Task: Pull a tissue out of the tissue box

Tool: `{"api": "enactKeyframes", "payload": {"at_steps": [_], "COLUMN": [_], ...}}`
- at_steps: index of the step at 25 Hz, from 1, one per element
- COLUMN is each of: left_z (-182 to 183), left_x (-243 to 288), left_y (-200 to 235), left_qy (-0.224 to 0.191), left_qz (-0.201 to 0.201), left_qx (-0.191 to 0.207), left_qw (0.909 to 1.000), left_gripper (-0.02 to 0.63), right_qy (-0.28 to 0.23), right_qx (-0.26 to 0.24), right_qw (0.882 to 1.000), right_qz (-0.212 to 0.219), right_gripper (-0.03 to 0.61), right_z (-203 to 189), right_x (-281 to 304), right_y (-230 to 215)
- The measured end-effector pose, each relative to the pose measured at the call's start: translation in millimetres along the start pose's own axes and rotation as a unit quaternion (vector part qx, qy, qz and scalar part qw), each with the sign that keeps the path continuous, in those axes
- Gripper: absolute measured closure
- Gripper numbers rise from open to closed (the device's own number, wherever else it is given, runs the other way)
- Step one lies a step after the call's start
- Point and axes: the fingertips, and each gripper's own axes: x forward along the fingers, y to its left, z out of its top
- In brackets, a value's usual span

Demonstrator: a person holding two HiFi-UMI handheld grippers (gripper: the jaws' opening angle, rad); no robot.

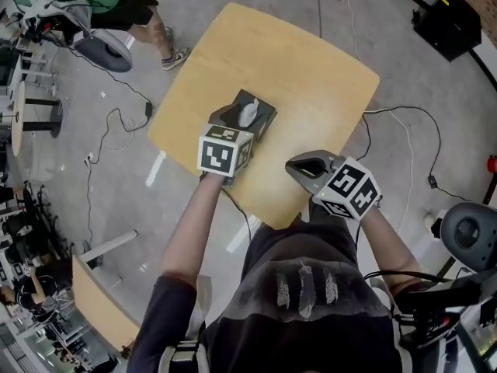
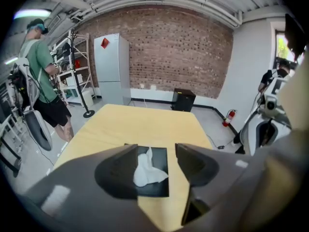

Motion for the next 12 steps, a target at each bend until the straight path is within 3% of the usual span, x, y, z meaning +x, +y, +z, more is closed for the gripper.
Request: {"api": "enactKeyframes", "payload": {"at_steps": [6, 12], "left_z": [-26.6, -37.6], "left_x": [26.7, 42.7], "left_y": [10.0, 12.2], "left_qy": [0.053, 0.068], "left_qz": [0.013, 0.021], "left_qx": [0.006, 0.0], "left_qw": [0.9985, 0.9975], "left_gripper": [0.387, 0.451], "right_qy": [-0.005, 0.001], "right_qx": [0.025, 0.038], "right_qw": [1.0, 0.999], "right_qz": [-0.005, -0.004], "right_gripper": [0.581, 0.581], "right_z": [-6.2, -22.0], "right_x": [-3.6, -9.9], "right_y": [-9.8, -8.6]}}
